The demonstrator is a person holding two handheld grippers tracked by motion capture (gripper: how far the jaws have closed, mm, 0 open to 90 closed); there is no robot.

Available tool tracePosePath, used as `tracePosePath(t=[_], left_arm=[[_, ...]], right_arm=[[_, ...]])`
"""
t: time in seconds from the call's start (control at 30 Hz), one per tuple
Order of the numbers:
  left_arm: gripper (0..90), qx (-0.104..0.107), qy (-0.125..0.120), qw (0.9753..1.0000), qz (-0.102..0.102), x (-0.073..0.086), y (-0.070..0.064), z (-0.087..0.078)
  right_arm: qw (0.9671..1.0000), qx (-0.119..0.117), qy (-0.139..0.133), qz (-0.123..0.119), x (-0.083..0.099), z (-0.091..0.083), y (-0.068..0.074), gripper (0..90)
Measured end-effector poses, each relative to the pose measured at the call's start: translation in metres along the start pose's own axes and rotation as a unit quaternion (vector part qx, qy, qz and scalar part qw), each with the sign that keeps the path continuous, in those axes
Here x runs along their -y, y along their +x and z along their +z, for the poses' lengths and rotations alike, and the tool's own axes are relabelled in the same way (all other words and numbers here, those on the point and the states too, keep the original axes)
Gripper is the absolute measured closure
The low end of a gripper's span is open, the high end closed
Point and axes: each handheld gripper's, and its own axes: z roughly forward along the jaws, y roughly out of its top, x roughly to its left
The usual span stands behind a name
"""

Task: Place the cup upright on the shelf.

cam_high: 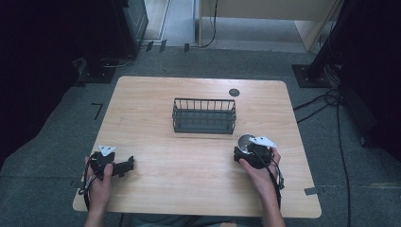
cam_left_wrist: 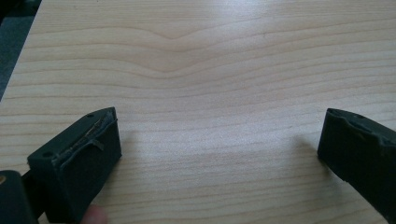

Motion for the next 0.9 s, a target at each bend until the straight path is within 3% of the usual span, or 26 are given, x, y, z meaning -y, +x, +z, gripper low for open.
tracePosePath(t=[0.33, 0.9], left_arm=[[0.0, 0.0, 0.0, 1.0, 0.0, 0.0, 0.0, 0.0], [0.0, 0.0, 0.0, 1.0, 0.0, 0.0, 0.0, 0.0]], right_arm=[[0.9999, -0.009, -0.008, -0.003, -0.003, -0.006, 0.001, 17.8], [0.9988, -0.027, -0.038, -0.015, -0.023, -0.021, 0.014, 18.0]])
